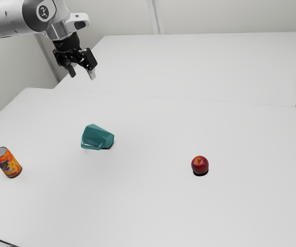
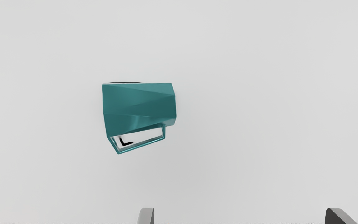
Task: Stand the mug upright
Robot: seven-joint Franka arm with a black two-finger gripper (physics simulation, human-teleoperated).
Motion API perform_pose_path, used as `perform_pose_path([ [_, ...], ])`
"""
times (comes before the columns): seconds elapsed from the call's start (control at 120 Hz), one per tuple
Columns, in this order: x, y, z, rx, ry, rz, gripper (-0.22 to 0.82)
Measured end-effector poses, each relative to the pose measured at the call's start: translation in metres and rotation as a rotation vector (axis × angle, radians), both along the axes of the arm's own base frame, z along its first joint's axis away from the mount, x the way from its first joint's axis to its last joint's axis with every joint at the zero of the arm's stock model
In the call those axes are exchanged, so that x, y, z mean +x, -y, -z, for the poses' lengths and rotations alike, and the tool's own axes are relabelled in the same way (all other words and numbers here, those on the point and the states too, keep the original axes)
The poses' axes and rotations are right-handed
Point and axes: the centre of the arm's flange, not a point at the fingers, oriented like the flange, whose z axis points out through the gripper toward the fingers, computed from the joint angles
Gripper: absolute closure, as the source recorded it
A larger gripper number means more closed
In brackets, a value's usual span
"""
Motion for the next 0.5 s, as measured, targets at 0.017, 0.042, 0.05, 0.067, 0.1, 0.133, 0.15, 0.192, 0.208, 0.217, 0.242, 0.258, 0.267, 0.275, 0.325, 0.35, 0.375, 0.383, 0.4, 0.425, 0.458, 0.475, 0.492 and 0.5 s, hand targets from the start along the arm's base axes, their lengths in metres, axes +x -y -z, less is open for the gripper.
perform_pose_path([
  [0.017,0.000,0.000,0.000,0.000,-0.002,-0.001,0.00],
  [0.042,0.000,0.000,0.000,0.000,-0.004,-0.002,0.00],
  [0.05,0.000,0.000,0.000,-0.001,-0.004,-0.003,0.00],
  [0.067,-0.001,0.000,0.000,-0.001,-0.006,-0.003,0.00],
  [0.1,-0.001,0.000,0.001,-0.001,-0.008,-0.005,0.00],
  [0.133,-0.001,0.000,0.001,-0.001,-0.010,-0.006,0.00],
  [0.15,-0.001,0.000,0.001,-0.001,-0.011,-0.006,0.00],
  [0.192,-0.001,0.000,0.001,-0.001,-0.013,-0.008,0.00],
  [0.208,-0.001,0.000,0.001,-0.001,-0.013,-0.008,0.00],
  [0.217,-0.002,0.000,0.001,-0.001,-0.014,-0.009,0.00],
  [0.242,-0.002,0.000,0.001,-0.001,-0.014,-0.010,0.00],
  [0.258,-0.002,0.000,0.001,-0.001,-0.015,-0.010,0.00],
  [0.267,-0.002,0.000,0.001,-0.001,-0.016,-0.011,0.00],
  [0.275,-0.002,0.000,0.001,-0.001,-0.016,-0.011,0.00],
  [0.325,-0.003,-0.001,0.003,0.000,-0.021,-0.015,0.00],
  [0.35,-0.003,-0.001,0.002,0.000,-0.020,-0.017,0.00],
  [0.375,-0.004,-0.002,0.001,0.000,-0.018,-0.019,0.00],
  [0.383,-0.004,-0.002,0.001,0.000,-0.017,-0.019,0.00],
  [0.4,-0.005,-0.002,0.000,-0.001,-0.015,-0.021,0.00],
  [0.425,-0.007,-0.006,-0.003,-0.002,-0.012,-0.028,0.00],
  [0.458,-0.009,-0.014,-0.005,-0.010,-0.010,-0.044,0.00],
  [0.475,-0.010,-0.019,-0.005,-0.017,-0.011,-0.054,0.00],
  [0.492,-0.011,-0.024,-0.006,-0.025,-0.013,-0.065,0.00],
  [0.5,-0.012,-0.027,-0.006,-0.030,-0.014,-0.071,0.00],
])
